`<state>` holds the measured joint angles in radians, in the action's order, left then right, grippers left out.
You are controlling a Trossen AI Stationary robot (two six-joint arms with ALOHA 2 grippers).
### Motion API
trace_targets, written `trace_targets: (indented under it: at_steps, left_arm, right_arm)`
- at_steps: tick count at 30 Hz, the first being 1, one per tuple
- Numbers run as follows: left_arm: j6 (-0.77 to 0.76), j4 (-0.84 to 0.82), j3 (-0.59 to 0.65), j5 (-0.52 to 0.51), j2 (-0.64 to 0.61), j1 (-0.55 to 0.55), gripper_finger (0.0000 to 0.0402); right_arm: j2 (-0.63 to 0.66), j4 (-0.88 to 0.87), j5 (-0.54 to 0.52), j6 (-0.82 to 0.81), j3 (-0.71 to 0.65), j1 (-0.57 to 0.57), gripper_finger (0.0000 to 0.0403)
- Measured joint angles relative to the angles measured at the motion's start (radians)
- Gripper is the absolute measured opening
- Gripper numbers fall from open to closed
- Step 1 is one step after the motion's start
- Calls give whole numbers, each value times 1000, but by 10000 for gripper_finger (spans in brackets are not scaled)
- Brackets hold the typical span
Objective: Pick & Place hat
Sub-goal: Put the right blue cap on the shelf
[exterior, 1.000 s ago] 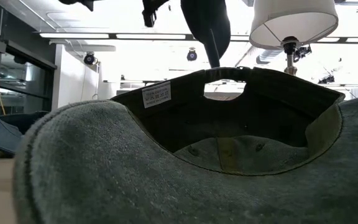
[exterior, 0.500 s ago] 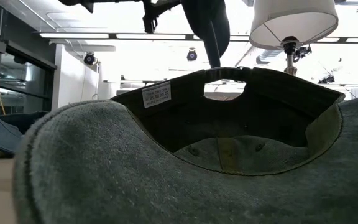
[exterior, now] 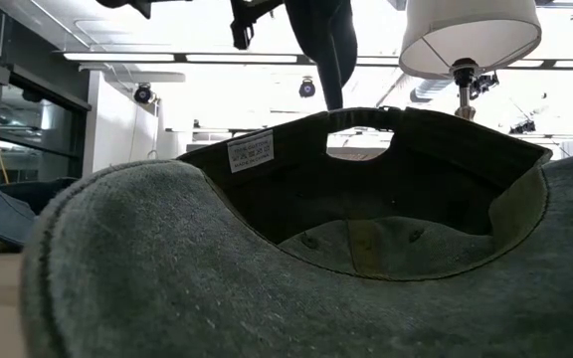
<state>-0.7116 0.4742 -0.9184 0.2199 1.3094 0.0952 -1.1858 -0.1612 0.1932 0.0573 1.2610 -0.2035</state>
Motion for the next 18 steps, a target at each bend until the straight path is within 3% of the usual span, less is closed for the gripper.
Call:
trace_targets:
  at_steps: [11, 18]
  left_arm:
    - [-2, 3, 0, -2, 0, 0, 279]
    - [-27, 2, 0, 4, 0, 0, 219]
  right_arm:
    - [-1, 9, -6, 12, 0, 0, 0]
    - [-1, 7, -11, 14, 0, 0, 0]
